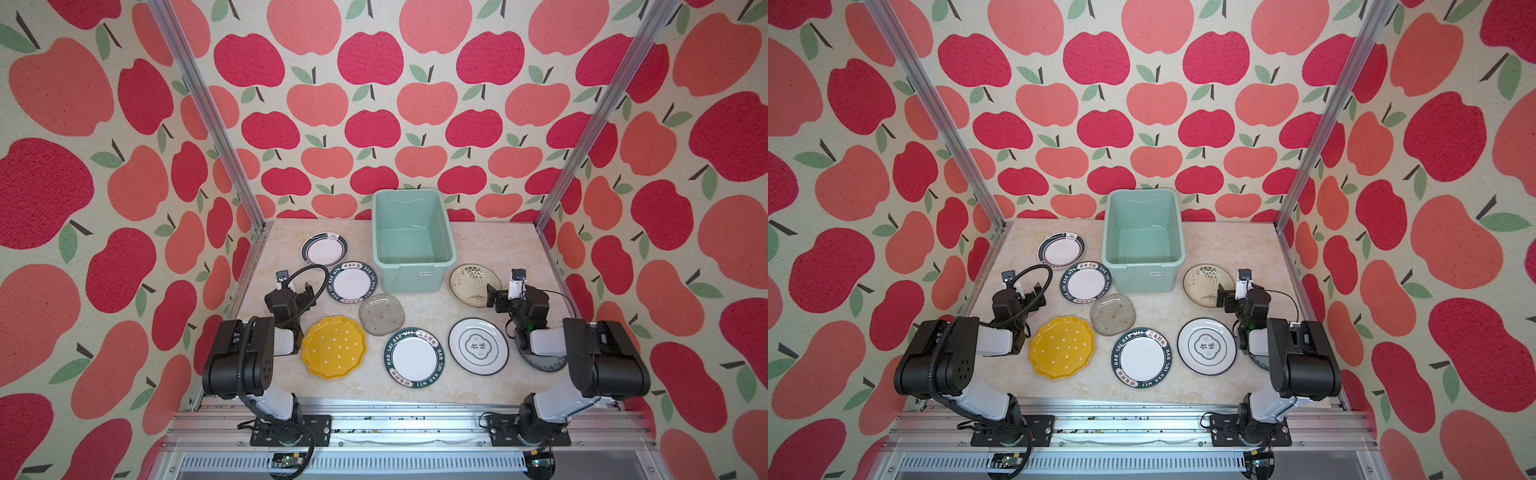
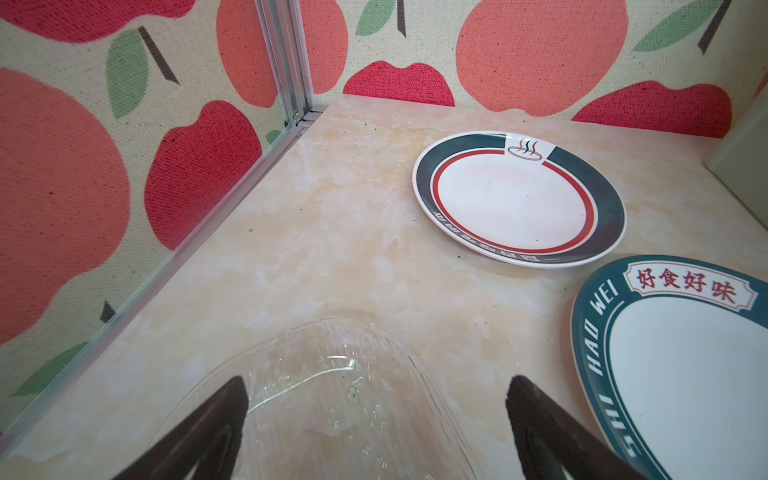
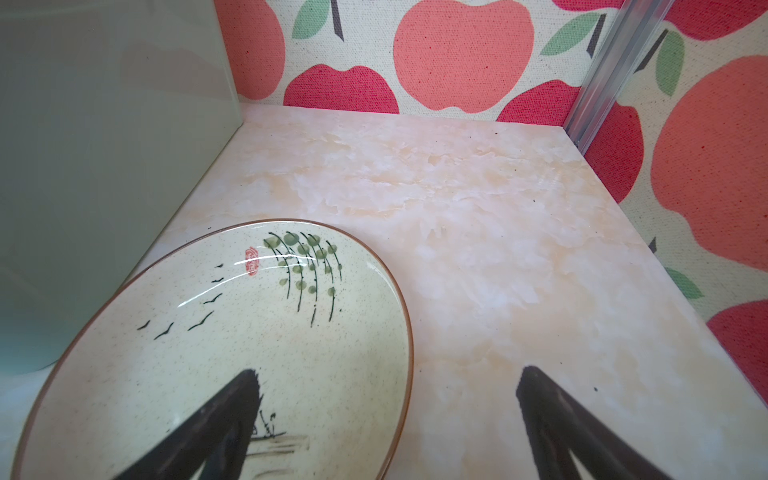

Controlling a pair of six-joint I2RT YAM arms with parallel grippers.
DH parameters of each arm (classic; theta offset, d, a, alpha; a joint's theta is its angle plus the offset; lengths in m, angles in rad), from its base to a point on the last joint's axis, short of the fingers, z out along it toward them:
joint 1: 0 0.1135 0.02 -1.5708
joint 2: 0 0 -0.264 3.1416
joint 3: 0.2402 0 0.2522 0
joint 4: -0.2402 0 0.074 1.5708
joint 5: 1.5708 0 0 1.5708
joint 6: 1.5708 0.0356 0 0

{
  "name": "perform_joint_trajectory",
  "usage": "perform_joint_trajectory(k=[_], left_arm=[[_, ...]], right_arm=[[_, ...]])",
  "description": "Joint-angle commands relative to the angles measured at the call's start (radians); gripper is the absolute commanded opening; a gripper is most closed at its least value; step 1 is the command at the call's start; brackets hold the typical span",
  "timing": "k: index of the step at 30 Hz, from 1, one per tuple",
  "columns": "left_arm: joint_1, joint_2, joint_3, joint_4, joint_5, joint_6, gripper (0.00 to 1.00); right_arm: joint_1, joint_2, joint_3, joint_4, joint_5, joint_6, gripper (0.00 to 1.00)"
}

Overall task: Place the plates into the plastic bin on the countertop
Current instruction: 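Raise both arms from the rest pose toward the plates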

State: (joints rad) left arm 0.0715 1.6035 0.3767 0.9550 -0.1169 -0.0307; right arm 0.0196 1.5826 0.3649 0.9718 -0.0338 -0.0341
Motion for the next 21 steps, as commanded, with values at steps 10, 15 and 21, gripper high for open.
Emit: perform_joint_trajectory(k=[10,15,21], left_arm=[[-0.003,0.009,-0.004,0.027,-0.008,0.012,0.99],[0.022,0.001,-0.009,0.023,0.028,-0.009,0.99],[-0.016,-0.252,-0.006,-0.173,-0.067,0.008,0.99]], right_arm=[[0.005,0.003,0.004,0.009,0.017,-0.007,1.00],[0.004,0.001,0.002,0.012,0.016,-0.006,1.00],[0.004,-0.121,0.036,-0.147,0.051,-0.002,1.00]])
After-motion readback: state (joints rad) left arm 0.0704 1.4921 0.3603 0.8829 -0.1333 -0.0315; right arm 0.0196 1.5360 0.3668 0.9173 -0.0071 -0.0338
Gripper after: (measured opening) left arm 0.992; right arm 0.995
